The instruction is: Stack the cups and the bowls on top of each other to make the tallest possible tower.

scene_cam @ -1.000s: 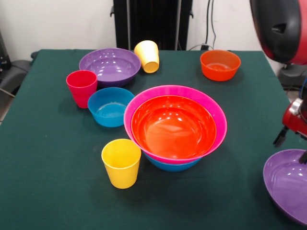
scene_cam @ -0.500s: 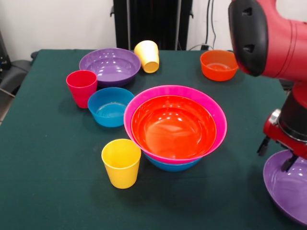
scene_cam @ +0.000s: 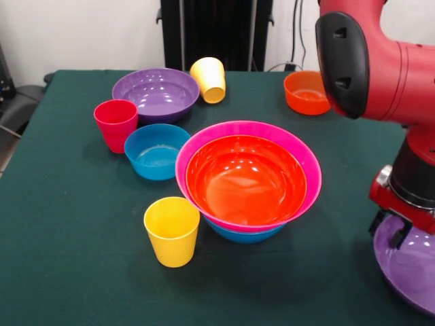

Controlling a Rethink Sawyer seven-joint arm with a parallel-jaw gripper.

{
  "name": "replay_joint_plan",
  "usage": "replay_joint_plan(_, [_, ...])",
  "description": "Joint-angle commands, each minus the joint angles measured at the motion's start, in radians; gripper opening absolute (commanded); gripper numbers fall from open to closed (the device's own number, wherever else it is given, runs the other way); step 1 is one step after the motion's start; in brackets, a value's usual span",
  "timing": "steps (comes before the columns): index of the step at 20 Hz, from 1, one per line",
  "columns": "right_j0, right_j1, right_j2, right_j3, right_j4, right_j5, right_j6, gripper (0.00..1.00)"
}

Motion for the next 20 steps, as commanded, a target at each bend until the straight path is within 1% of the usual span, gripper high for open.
replay_joint_plan(1, [-0.011, 0.047, 0.147, 0.071, -0.124, -0.069, -0.12, 0.0])
replay_joint_plan(7, [-0.001, 0.051, 0.139, 0.061, -0.124, -0.071, -0.075, 0.0])
replay_joint_plan(9, [0.005, 0.052, 0.13, 0.057, -0.12, -0.063, -0.044, 0.0])
replay_joint_plan(11, [0.008, 0.041, 0.142, 0.064, -0.108, -0.057, -0.034, 0.0])
replay_joint_plan(13, [0.018, 0.017, 0.135, 0.066, -0.104, -0.016, -0.025, 0.0])
replay_joint_plan(17, [0.038, -0.042, 0.105, 0.065, -0.103, 0.101, 0.001, 0.0])
replay_joint_plan(20, [0.046, -0.079, 0.099, 0.077, -0.104, 0.147, 0.006, 0.0])
